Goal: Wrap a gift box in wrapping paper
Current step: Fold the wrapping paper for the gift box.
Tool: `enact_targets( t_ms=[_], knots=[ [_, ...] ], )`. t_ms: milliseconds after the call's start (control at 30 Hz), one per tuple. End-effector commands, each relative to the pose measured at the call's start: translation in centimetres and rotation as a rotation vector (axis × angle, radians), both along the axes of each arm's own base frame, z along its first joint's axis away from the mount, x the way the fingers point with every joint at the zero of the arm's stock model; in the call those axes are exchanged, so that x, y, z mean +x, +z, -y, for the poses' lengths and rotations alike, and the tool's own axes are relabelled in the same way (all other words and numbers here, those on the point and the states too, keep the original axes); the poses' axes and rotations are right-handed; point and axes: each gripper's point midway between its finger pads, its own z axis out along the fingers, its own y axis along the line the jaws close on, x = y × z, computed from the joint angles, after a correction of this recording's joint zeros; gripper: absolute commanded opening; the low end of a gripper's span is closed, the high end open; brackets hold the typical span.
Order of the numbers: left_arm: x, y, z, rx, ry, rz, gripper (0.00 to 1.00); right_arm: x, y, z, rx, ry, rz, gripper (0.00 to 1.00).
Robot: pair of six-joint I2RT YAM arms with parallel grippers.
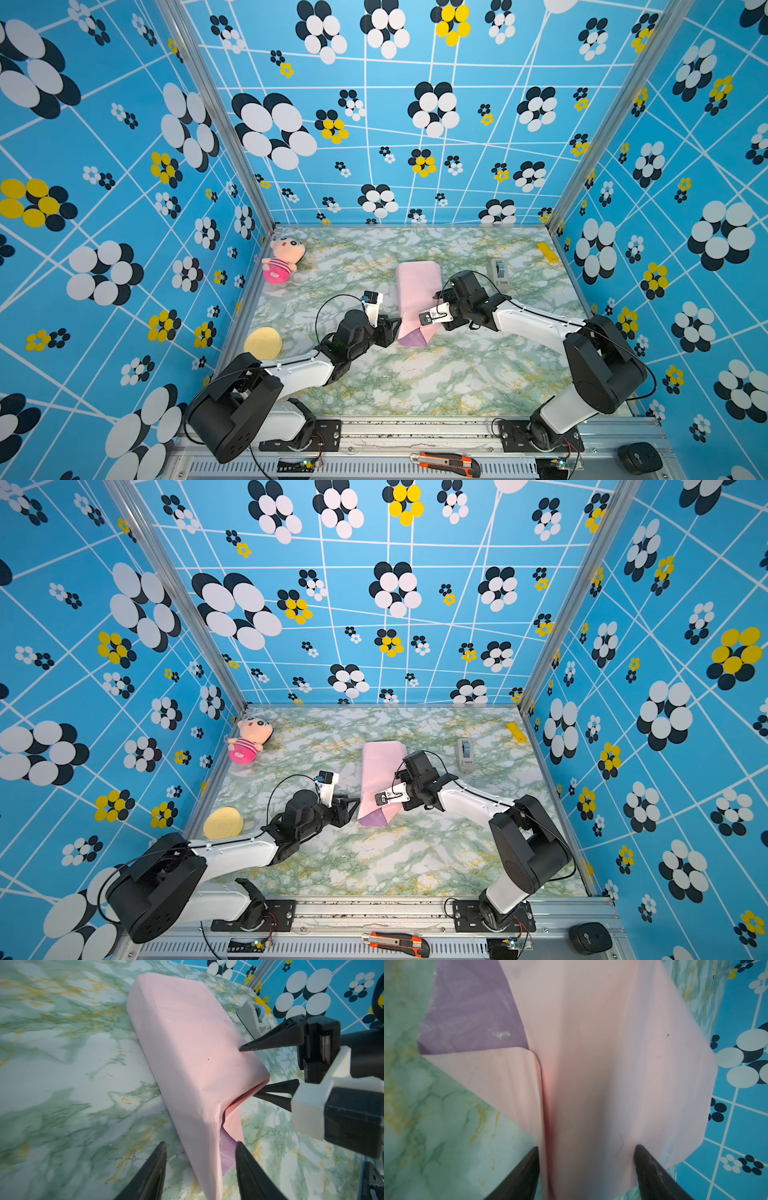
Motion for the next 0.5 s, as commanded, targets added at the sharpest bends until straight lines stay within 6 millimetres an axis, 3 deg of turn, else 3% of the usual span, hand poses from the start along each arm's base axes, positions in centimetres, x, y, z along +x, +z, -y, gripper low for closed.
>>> enact_targets(
  t_ms=[0,167,467],
  knots=[
    [-0.1,-2.6,-2.9,0.159,0.1,-0.071,0.53,-1.9,-2.4,0.9,-0.075,0.013,-0.097,0.73],
    [-0.7,-4.0,-2.0,0.182,0.029,-0.125,0.52,-1.9,-2.4,1.0,-0.073,0.011,-0.096,0.73],
    [-0.6,-3.2,0.5,0.084,-0.048,-0.087,0.54,-2.0,-2.3,1.0,-0.072,0.008,-0.096,0.72]
  ],
)
